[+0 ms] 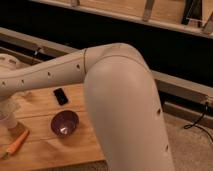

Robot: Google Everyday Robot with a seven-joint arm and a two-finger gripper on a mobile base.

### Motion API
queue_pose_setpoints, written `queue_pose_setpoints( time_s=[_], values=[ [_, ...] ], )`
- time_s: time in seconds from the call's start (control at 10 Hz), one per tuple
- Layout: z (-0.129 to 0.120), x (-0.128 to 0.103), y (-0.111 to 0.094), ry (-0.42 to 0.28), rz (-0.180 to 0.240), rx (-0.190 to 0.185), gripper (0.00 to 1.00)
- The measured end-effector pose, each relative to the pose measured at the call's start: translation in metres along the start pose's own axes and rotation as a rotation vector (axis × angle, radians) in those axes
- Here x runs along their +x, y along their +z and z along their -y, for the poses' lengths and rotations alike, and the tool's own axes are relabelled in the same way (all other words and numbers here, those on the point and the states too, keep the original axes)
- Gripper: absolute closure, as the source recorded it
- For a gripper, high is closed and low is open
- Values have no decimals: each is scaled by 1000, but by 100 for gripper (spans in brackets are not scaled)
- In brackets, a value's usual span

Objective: Place the white sponge in the ceramic cup

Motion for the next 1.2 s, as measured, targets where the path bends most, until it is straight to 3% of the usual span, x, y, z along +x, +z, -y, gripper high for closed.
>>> queue_pose_setpoints(
  time_s=[1.2],
  values=[
    [-16, -28, 53, -61, -67, -11, 97]
  ],
)
